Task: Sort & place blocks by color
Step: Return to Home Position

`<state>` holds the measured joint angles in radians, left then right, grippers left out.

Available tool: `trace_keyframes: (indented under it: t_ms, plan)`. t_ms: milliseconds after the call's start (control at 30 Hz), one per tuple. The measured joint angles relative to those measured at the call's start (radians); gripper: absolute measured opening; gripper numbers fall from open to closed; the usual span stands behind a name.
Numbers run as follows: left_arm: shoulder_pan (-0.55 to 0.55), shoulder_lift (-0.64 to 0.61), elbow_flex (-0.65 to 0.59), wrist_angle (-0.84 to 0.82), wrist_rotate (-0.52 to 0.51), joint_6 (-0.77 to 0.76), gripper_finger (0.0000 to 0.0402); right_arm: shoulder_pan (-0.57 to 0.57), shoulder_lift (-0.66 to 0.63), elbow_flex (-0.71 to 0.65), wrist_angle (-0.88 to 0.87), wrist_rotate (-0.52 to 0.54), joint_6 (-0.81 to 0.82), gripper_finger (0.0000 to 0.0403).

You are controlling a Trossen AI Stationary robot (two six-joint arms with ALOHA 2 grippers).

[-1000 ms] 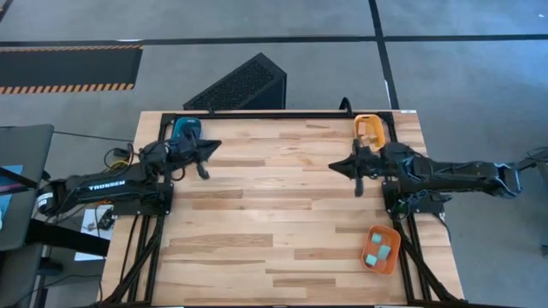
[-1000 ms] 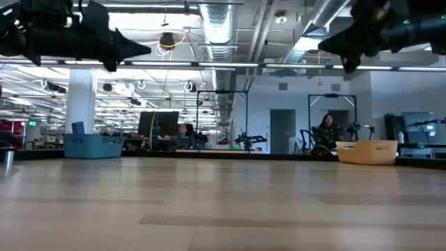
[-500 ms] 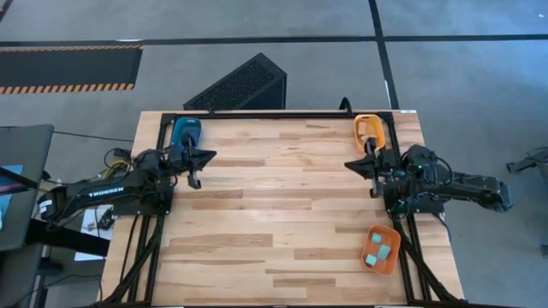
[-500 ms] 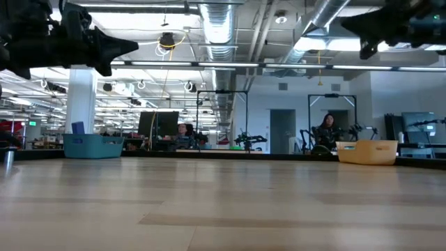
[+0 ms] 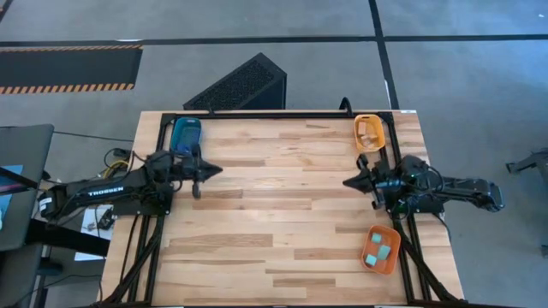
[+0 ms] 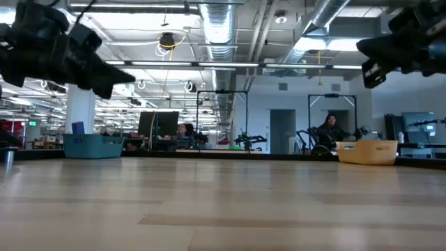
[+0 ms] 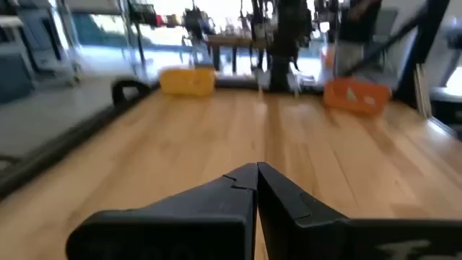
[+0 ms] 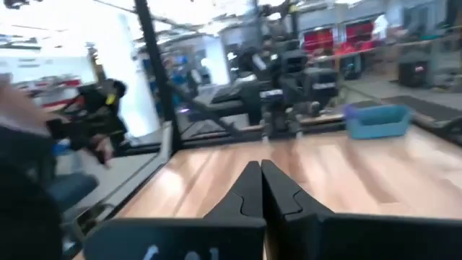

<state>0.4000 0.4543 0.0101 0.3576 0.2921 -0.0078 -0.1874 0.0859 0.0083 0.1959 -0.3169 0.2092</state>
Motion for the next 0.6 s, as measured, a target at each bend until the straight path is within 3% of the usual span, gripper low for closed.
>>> trace_keyframes:
  t_ms: [167, 367, 600]
  plan:
    - [-0.028, -0.002, -0.001, -0.009, -0.046, 0.040, 0.0000, 0.062, -0.025, 0.000, 0.060, 0.001, -0.057, 0.0002]
    - [-0.027, -0.018, -0.002, -0.130, -0.170, 0.053, 0.0000, 0.037, -0.084, -0.001, 0.009, 0.002, -0.163, 0.0006]
    - [0.020, -0.129, -0.003, 0.055, -0.053, 0.040, 0.0000, 0.024, -0.085, -0.001, 0.002, 0.001, -0.185, 0.0005]
